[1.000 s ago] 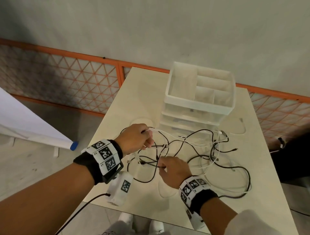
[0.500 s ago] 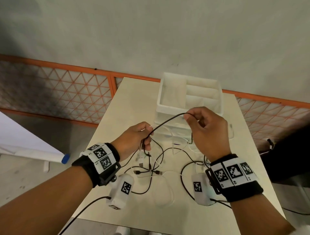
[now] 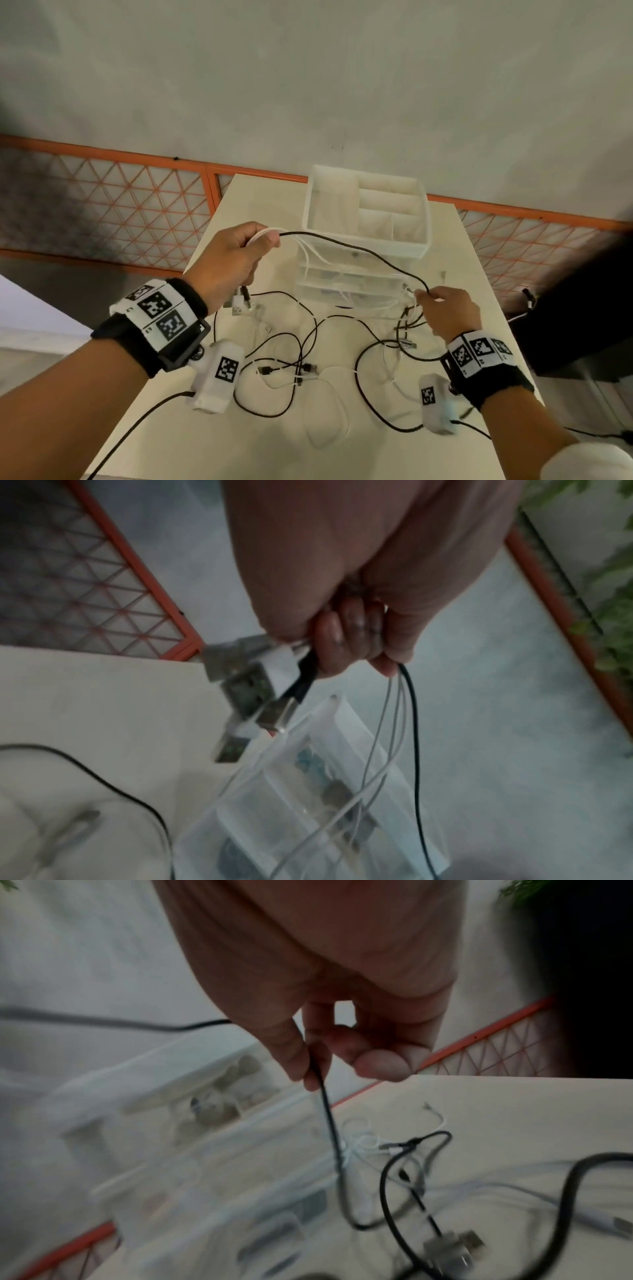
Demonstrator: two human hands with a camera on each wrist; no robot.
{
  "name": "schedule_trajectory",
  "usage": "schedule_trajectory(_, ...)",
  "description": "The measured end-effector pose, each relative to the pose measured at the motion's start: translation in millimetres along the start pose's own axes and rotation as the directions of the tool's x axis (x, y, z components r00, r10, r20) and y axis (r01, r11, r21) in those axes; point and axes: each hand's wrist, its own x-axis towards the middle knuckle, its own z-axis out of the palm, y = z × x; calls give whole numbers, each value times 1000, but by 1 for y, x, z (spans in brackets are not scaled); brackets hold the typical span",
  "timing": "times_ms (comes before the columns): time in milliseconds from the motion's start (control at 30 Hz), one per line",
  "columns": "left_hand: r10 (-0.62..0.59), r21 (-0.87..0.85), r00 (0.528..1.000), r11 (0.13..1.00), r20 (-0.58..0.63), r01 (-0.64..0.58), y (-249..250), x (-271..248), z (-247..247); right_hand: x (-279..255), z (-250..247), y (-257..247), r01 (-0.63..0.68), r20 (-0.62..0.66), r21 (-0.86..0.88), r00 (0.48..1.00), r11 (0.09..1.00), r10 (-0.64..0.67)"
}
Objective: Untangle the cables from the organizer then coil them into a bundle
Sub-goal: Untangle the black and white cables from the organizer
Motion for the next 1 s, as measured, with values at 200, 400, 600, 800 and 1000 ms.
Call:
schedule_trajectory(200,-166,147,986,975,-4,165,-17,0,11,4,-66,-43,288,-393,416,912,862,-115)
schedule_trajectory(400,-139,82,982,985,-129,150,-12,5,18,-3,-62,-43,387,-441,447,880,807,-177)
schedule_trajectory(600,-127,44,983,990,-131,133,-10,7,12,-3,-53,-29,364,-361,514,913,777,-189)
schedule_trajectory(800,-168,156,985,973,-32,171,-20,0,24,-3,-77,-55,537,-479,570,832,622,-280)
schedule_trajectory(1000,-51,-13,961,999,-271,49,-7,7,22,33,-46,5,157,-224,280,970,947,-95)
